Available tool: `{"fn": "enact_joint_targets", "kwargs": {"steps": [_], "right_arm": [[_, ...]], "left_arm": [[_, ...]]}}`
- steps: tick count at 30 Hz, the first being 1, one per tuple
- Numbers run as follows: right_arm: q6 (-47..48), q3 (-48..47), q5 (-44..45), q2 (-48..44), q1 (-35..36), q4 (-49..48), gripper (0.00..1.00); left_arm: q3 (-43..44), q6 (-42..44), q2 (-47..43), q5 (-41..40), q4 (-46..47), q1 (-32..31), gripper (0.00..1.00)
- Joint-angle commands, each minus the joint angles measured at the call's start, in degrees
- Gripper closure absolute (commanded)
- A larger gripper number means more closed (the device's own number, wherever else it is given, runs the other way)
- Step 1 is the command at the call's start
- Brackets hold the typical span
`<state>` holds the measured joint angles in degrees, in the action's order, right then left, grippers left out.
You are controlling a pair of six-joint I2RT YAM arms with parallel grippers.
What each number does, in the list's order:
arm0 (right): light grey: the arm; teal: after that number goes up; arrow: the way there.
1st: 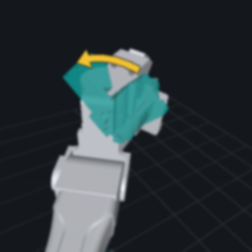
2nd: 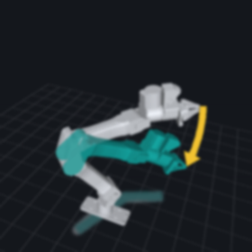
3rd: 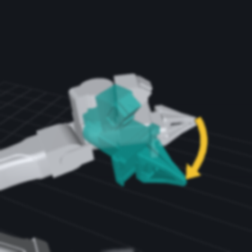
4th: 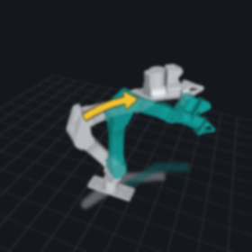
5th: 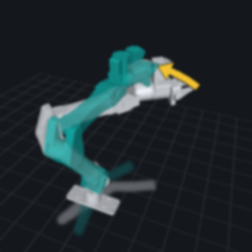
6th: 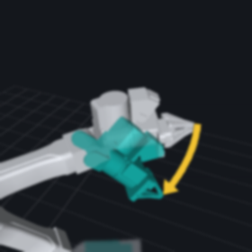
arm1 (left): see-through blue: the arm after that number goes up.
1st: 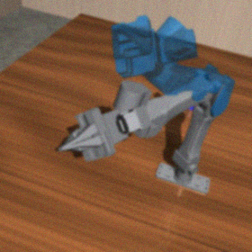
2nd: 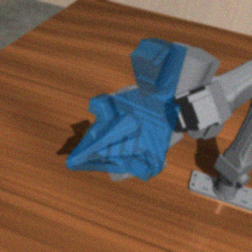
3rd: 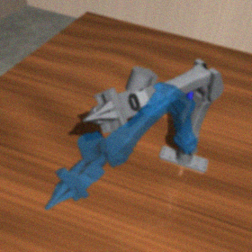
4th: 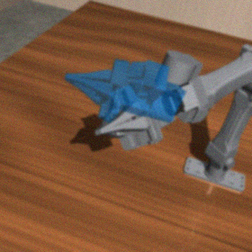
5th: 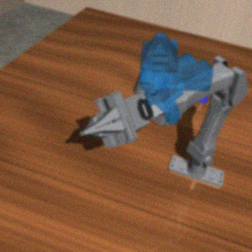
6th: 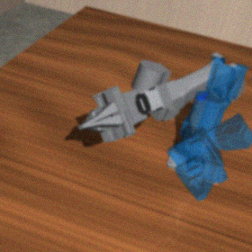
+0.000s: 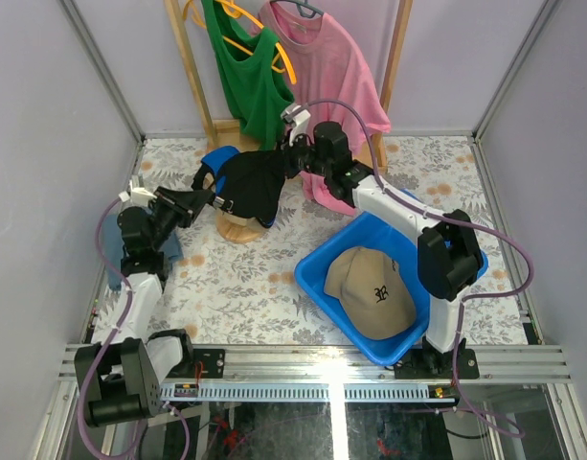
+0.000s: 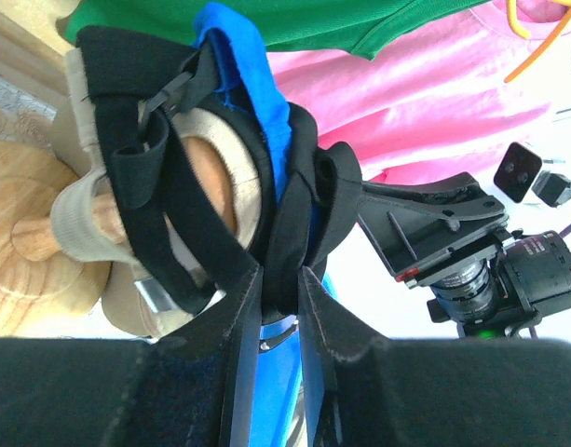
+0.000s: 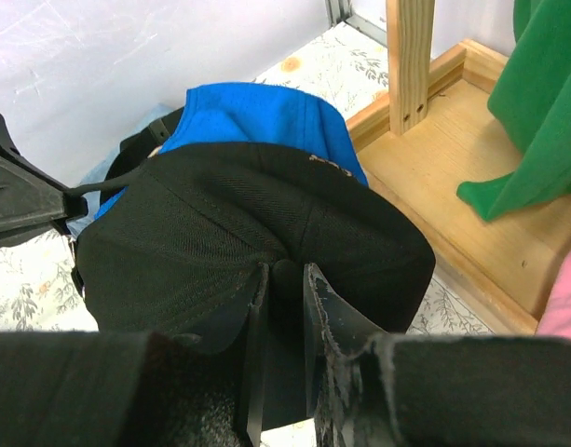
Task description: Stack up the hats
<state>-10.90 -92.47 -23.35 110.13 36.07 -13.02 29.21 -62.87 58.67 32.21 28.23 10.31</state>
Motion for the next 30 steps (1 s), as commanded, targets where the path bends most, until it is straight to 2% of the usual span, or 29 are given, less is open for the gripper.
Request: {"fn": "enact_joint_targets", "kwargs": {"steps": [1,6,17,30], "right_arm": [[1.38,3.41,2.52,-3.73,0.43,-4.05,1.0],[1.95,5.34,2.76,-5.45,1.39,-4.3,1.0],[1.86,8.08,3.23,-8.64,4.62,-4.16,1.0],[2.41,10.51,5.03,-12.91,6.85,-2.1,1.0]], "left_arm": [[-2.29,0.25,-2.08,-2.11,2.89,0.93,0.8],[-3.66,-0.6,-2.75,-4.03,2.62,1.41,0.8],[-5.5,-8.01,-0.89,-15.52,5.0,1.58,0.79],[1.08,-9.78,2.27,-20.1,-0.76,1.48,0.77]]}}
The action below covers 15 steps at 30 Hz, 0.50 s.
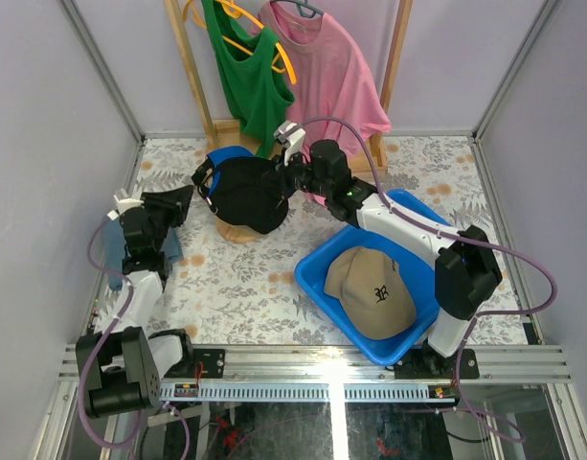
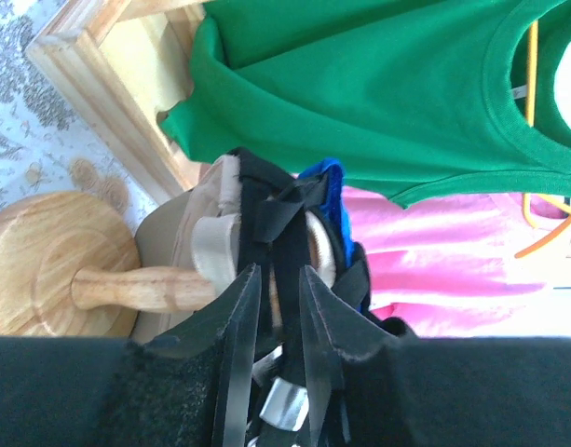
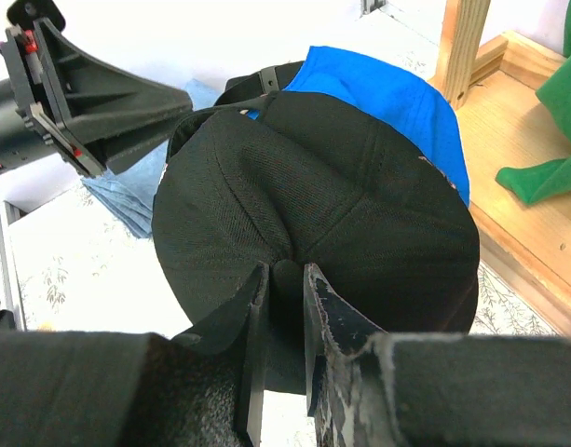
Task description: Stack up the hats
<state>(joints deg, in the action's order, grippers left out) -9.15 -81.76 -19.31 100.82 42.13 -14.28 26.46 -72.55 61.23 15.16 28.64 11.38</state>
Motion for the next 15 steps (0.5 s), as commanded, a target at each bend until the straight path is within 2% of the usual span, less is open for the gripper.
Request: {"fn": "enact_joint_targets", "kwargs": {"steps": [1,9,15], "right_arm": [[0.86,-0.24,1.14,-4.01,0.83,-0.61,1.0],[1.68,-1.57,1.22,-5.28,1.11,1.59,1.0],[4.39,-4.29,2.16,-7.12,1.1,3.95,1.0]], "left_arm": [[4.52,0.14,-0.19,-3.17,-2.07,0.46,0.76],[10.51,0.97,1.04,-5.44,-6.48,0.32,0.71],[17.84,10.11,4.4,1.3,-6.89,-0.55,0.55]]}}
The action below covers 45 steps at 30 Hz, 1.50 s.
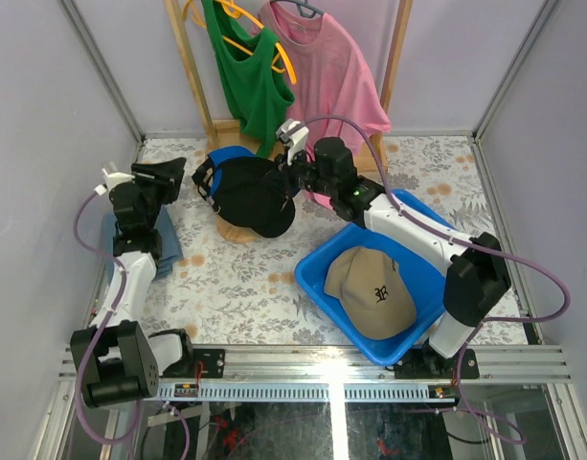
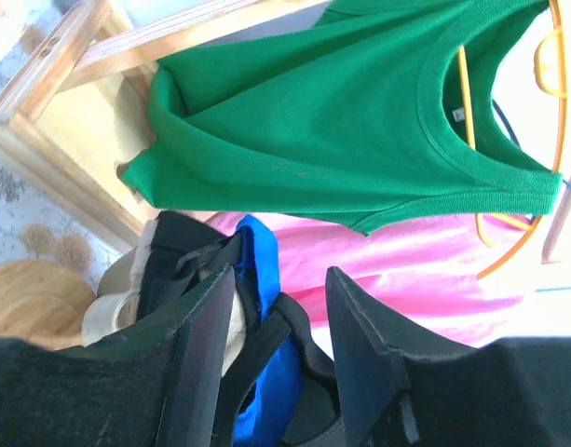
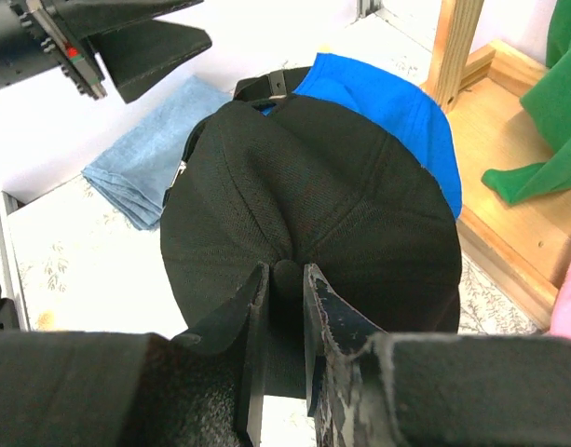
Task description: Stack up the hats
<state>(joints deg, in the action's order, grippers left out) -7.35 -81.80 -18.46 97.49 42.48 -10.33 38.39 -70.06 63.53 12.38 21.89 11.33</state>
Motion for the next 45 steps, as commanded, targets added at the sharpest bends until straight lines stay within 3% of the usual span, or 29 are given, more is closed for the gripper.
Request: {"fn": "enact_joint_targets", "kwargs": {"steps": [1,6,18,32,45], "right_arm": [[3.15,-4.96,1.44,-3.76,0.7,0.72,1.0],[5.54,-7.28,1.93,-3.24,0.55,3.05,1.0],[6.28,-8.73,1.45,-3.01,-0.8,3.97,1.0],[5.93,-9.55,0.37,-2.7,-0.99,4.59,1.0],[6.21,-11.96,-0.57,-1.8,-1.02,5.49,1.0]], "left_arm": [[7.63,9.59,3.12,6.04,-0.7,-0.78,0.52],[14.97,17.15,6.99,14.53,-6.18,-2.08,0.43],[19.91,30.78,9.36,22.89,-18.67,-5.25,0.41],[24.13,42.23,9.67,17.19,-28.87,-7.65,0.45],[29.05,49.6,12.42,6.32,-36.51,-12.53,0.58]]}}
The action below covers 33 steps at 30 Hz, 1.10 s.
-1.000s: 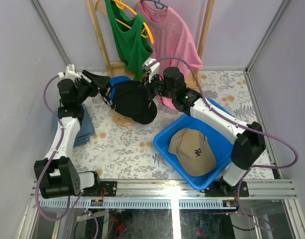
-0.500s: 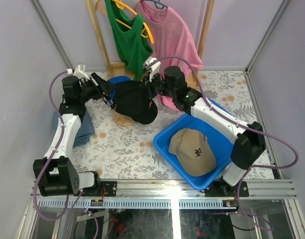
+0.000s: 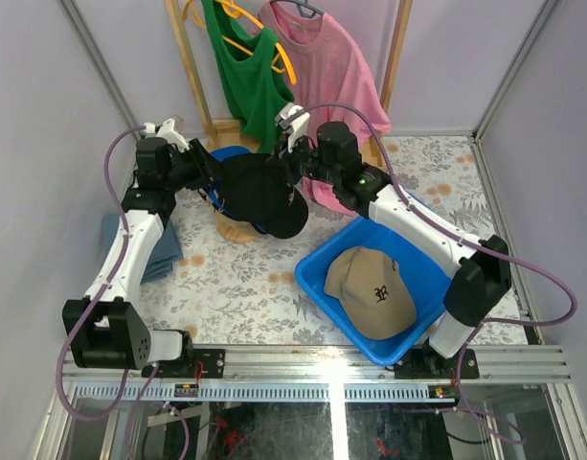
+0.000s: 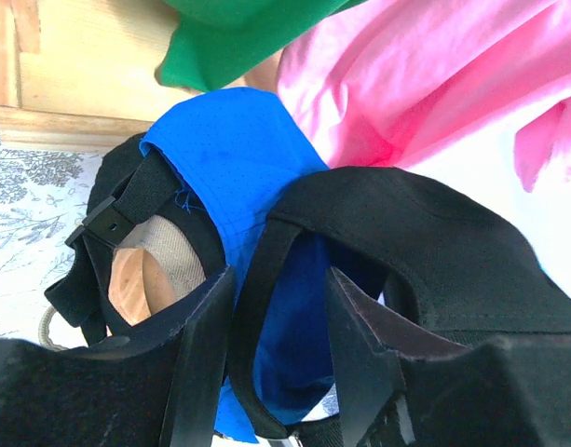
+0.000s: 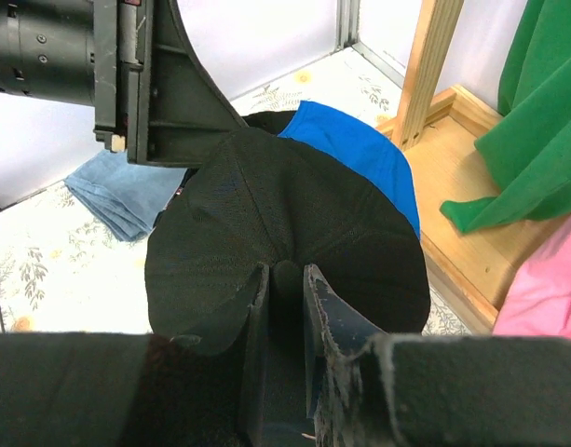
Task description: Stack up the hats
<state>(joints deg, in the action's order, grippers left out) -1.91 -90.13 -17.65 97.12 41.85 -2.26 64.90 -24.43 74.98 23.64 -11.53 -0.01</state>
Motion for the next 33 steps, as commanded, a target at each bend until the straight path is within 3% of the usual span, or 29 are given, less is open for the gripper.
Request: {"fn": "enact_joint_targets", "kwargs": {"steps": [1,10,21,33], "right_arm": [[0.78,-3.78,-1.42,-0.75,-0.37,-2.49,1.0],[0.69,-4.19,-2.04,-0.26,-0.36,-2.09,1.0],[2.04,-6.44,-1.48,-0.44,-0.38,-0.58,1.0],[3.09,-7.57,-0.19,-0.35,-1.85,0.47,1.0]], "left_arm": [[2.72,4.23,1.09,-5.49,-3.33,-1.4,0.58],[4.24,6.13,2.31,-9.58,-5.16,-2.73,0.61],[6.48,7.61,3.29,-13.41,-6.14,-4.41,0.93],[8.03,7.62,0.38,-18.53,-7.11,-5.05,0.97]]}}
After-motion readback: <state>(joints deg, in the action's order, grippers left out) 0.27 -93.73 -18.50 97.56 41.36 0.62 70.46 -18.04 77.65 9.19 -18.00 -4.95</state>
